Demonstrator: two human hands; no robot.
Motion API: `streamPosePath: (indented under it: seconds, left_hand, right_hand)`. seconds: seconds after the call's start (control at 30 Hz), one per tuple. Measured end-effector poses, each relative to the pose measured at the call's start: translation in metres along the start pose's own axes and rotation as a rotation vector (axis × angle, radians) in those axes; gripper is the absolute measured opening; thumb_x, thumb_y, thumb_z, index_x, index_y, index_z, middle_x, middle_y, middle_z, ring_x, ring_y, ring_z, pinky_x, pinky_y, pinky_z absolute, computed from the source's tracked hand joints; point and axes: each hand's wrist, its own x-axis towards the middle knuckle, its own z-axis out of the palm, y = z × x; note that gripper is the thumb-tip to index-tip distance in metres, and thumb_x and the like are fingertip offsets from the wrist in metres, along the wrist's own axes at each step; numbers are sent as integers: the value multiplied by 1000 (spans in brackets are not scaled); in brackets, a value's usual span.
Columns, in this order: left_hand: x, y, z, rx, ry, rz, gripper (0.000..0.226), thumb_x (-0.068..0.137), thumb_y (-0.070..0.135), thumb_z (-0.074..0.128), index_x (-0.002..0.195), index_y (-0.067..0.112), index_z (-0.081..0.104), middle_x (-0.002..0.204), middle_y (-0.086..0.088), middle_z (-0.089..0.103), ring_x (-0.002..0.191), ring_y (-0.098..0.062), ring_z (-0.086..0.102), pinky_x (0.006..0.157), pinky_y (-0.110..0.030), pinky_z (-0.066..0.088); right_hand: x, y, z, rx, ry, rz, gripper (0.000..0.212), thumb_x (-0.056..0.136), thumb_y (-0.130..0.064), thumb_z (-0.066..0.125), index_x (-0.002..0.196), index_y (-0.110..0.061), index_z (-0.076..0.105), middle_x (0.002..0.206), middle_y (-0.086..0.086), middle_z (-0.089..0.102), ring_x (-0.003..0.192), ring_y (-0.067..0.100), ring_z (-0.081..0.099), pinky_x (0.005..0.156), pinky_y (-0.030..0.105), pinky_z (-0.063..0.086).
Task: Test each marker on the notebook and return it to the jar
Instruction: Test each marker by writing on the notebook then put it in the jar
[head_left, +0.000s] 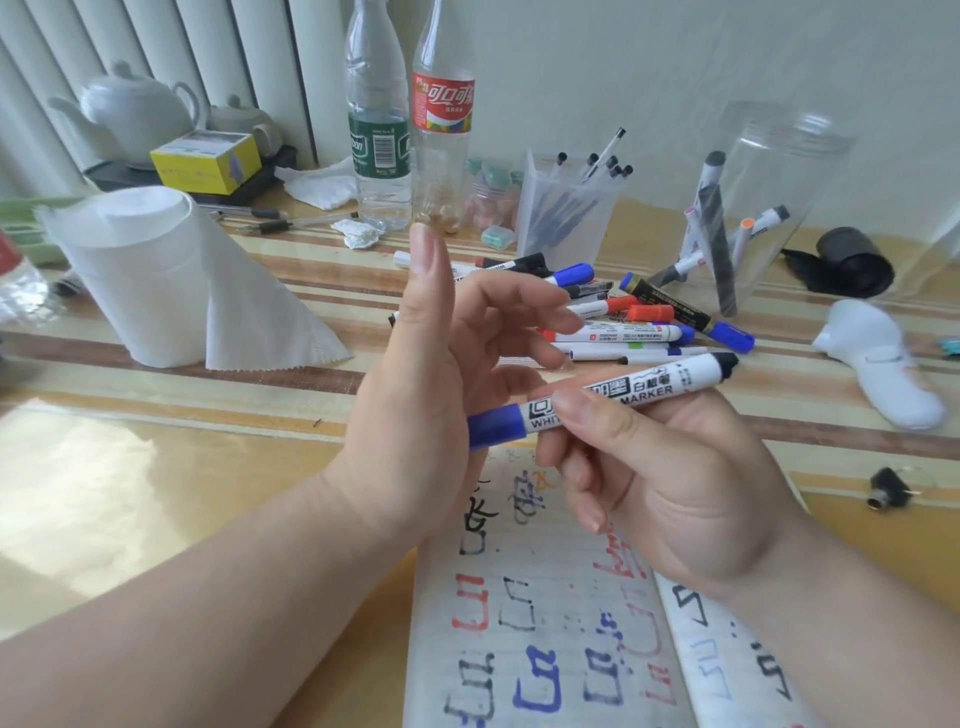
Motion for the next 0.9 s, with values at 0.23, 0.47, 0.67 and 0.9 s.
streamPosePath:
  seconds: [0.23,0.47,0.67,0.9]
  left_hand:
    - [-5,2,5,105,71,182,74,95,60,27,124,1,61,109,-19,66,95,-29,60,90,-44,51]
    - [-8,4,14,233,33,202,70,99,59,28,135,6,55,120,-21,64,107,-37,59,96,-49,49]
    - [-3,-2,7,310,-88,73,73,94,61,23,132,9,56,126,-19,61,105,-37,60,84,-53,51]
    - [2,-6,-2,563,-108,137,42,96,51,46,111,16,65,98,-8,68,80,-30,63,72,-44,53]
  right_hand:
    - [5,-1,10,115,48,141,13,82,-19,70,72,-14,78,61,12,62,46,17,52,38,25,44]
    - [10,-5,7,163,55,114,14,84,-19,70,73,-16,77,60,9,60,49,15,53,39,26,46]
    - [15,3,-7,65,149,22,38,91,-43,67,94,-5,70,64,6,49,55,19,45,47,30,42]
    - [16,1,-24,-121,247,-14,37,93,-55,61,72,-24,65,62,9,53,49,21,50,41,26,38]
